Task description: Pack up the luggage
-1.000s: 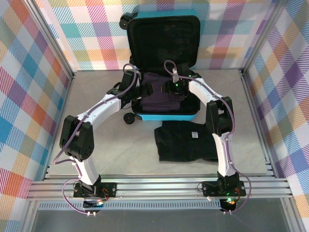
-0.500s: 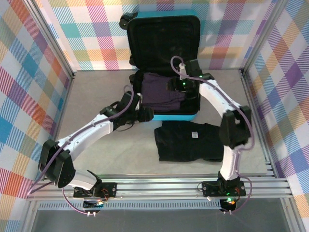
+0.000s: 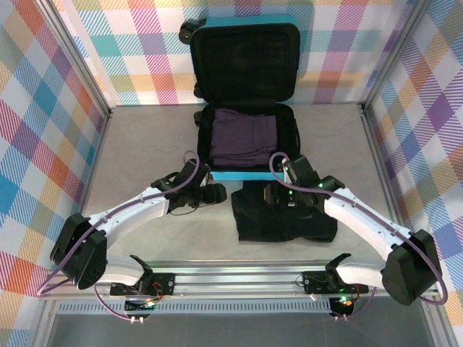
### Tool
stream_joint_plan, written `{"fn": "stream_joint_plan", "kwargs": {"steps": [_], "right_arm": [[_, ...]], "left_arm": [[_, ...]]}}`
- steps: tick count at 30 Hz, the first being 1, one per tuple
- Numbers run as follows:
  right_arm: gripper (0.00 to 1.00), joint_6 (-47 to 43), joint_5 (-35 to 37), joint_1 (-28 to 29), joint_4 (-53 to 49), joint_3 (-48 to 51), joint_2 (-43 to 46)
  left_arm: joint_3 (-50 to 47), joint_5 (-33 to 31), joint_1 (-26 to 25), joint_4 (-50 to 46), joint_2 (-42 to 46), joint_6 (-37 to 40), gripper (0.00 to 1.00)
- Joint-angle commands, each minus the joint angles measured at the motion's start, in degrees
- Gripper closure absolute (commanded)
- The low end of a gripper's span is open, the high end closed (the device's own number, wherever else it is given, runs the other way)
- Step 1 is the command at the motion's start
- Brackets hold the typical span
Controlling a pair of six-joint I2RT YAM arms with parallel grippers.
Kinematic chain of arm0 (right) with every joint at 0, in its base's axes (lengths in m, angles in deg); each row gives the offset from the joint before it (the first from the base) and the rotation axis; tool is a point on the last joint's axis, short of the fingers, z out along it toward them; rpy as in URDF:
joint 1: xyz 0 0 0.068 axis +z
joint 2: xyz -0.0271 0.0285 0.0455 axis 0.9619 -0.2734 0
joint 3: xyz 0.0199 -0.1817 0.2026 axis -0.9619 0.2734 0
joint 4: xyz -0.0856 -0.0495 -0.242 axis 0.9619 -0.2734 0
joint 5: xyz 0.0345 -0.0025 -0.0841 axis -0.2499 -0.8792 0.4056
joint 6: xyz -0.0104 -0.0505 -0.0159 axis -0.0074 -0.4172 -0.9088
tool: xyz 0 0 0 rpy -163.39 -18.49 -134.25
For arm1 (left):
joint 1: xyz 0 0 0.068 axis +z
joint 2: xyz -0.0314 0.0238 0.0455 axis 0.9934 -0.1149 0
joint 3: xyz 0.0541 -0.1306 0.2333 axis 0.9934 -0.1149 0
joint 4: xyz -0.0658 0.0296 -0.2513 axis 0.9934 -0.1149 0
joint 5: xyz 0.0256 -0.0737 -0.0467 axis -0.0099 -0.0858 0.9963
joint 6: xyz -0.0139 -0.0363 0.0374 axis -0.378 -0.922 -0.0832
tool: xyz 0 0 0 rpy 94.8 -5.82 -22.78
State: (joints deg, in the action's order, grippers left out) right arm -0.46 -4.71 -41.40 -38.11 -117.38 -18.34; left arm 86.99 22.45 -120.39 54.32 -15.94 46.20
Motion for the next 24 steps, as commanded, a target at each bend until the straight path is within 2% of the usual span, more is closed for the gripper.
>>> {"fn": "stream_joint_plan", "kwargs": {"steps": [1,7,13,19,24], "right_arm": [[0.35,7.1,2.4,1.3,0.4,4.3,1.8],[0.35,8.6,2.0,3.1,7.2,9.9,-2.7],[0.35,9.5,0.8,7.0,14.8,9.3,-10.4],[0.35,11.1,0.2,15.4,17.8,3.6,-20.8],[0.37,13.1,-3.2,21.7,24.0,-0.7,-27.9]], "left_arm": [[2.5,-0.1,-0.2,0.9,-1.8,0.1,0.33],[2.4,-0.6,1.3,-0.2,-2.6,1.1,0.33],[-1.6,2.1,5.1,0.7,-0.2,0.9,0.33],[-5.9,1.9,6.2,0.3,0.4,0.5,0.33],[-10.7,4.6,9.6,2.3,0.4,1.1,0.33]]}}
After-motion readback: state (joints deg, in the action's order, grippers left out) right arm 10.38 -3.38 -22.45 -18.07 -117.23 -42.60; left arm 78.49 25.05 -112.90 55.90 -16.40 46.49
